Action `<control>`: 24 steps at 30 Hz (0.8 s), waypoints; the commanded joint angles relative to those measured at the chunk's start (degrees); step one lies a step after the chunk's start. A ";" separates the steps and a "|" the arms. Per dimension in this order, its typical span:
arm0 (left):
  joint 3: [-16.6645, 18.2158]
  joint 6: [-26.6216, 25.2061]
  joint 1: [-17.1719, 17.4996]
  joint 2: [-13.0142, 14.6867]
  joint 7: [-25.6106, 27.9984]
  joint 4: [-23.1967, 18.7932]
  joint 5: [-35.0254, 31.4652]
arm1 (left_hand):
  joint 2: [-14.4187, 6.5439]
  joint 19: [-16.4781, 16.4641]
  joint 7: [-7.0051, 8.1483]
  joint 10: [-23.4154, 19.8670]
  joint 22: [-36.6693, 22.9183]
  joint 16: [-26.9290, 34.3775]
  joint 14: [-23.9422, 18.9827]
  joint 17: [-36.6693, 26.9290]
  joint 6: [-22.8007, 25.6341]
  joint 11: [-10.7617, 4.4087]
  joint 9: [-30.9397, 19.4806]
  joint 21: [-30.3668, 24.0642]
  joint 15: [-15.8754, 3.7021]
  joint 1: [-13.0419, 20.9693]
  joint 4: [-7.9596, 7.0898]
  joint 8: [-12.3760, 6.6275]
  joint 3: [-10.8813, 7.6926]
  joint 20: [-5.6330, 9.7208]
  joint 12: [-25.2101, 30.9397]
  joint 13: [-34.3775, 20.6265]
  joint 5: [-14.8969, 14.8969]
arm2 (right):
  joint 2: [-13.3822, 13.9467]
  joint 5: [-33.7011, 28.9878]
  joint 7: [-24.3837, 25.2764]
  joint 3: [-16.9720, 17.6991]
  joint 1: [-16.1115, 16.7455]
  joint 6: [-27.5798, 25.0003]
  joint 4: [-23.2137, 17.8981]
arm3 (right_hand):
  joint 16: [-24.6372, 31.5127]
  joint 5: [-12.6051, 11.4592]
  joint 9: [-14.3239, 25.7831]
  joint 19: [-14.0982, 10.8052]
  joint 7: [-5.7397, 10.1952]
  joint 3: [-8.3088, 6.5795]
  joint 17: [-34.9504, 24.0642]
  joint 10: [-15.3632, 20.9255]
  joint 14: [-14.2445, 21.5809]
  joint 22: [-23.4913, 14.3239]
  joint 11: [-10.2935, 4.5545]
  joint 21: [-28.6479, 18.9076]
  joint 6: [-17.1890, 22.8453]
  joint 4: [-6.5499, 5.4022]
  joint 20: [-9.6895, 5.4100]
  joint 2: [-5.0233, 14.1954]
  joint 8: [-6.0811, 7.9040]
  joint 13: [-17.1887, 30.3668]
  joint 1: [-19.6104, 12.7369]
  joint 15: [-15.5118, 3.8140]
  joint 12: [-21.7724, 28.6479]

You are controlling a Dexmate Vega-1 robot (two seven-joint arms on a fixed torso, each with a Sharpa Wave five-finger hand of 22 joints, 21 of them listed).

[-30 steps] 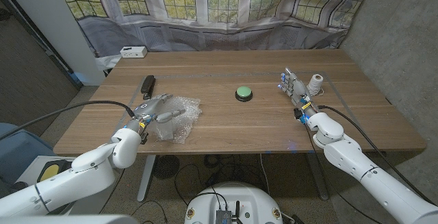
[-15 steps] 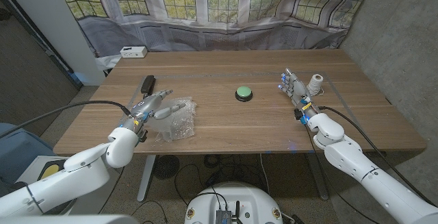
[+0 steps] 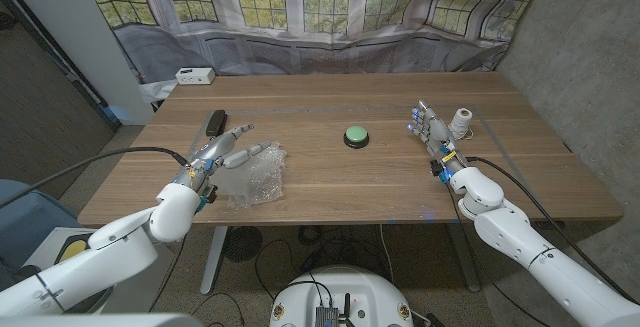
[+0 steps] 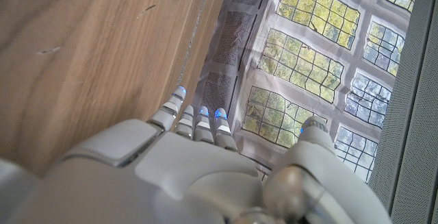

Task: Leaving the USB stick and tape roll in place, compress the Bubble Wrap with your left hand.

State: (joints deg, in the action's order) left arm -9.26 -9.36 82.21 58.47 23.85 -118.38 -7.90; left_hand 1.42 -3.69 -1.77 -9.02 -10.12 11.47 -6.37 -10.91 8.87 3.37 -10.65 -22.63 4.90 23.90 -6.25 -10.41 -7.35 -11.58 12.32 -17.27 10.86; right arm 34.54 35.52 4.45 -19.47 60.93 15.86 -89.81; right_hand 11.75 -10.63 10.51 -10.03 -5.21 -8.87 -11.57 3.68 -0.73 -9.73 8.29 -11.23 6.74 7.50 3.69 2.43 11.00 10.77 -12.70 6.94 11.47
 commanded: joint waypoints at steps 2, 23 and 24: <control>1.27 5.01 -0.93 -3.40 -1.18 1.59 2.49 | -0.33 -0.76 -0.16 -0.73 -0.18 0.63 -0.88 0.00 -0.54 -0.07 -0.04 0.45 0.04 -0.55 -0.03 -0.10 0.34 -0.01 0.67 0.09 0.30 | -0.19 0.11 -0.25 0.42 0.45 1.33 0.56 | -0.01 -0.03 0.18 -0.45 0.10 -0.44 -0.30 0.22 0.17 -0.30 0.08 -0.09 0.26 0.02 0.08 0.08 0.01 0.28 -0.34 0.25 -0.06; -1.46 15.43 -7.94 -10.53 -3.15 6.66 7.36 | -0.70 -1.60 -0.30 -1.89 -0.15 0.66 -1.91 0.16 0.19 0.65 0.03 0.82 -0.07 -0.66 0.15 -0.53 0.32 0.00 0.91 0.76 0.41 | -0.41 -0.19 -1.38 1.28 1.07 4.95 1.29 | 0.12 -0.02 0.18 -1.59 -0.15 -0.40 -0.33 0.32 0.50 -0.28 0.01 -0.46 0.43 -0.03 -0.99 0.02 0.08 0.28 -0.23 -0.03 -0.03; -2.04 16.46 -8.88 -11.20 -3.76 7.42 8.21 | -0.71 -1.62 -0.27 -1.94 -0.15 0.66 -1.94 0.17 0.18 0.77 0.03 0.84 -0.07 -0.66 0.16 -0.53 0.32 -0.01 0.92 0.79 0.42 | -0.36 -0.34 -1.41 1.33 1.03 5.17 1.15 | 0.12 -0.02 0.18 -1.61 -0.16 -0.39 -0.33 0.34 0.50 -0.28 0.01 -0.46 0.41 -0.03 -1.01 0.01 0.07 0.28 -0.22 -0.06 -0.02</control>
State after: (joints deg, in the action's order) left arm -9.03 0.34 77.59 51.56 21.64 -114.57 -3.33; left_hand 1.10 -4.94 -1.95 -10.36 -10.13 11.90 -7.69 -10.65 8.69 4.09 -10.66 -21.86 5.01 23.59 -6.14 -10.41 -7.25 -11.56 12.76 -16.48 10.86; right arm 34.15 35.79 3.68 -18.43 61.85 19.18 -88.76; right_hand 11.74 -10.63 10.51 -11.40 -5.21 -8.87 -11.57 3.68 -0.52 -9.73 8.29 -11.52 6.74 7.50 2.74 2.43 11.00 10.77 -12.70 6.73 11.47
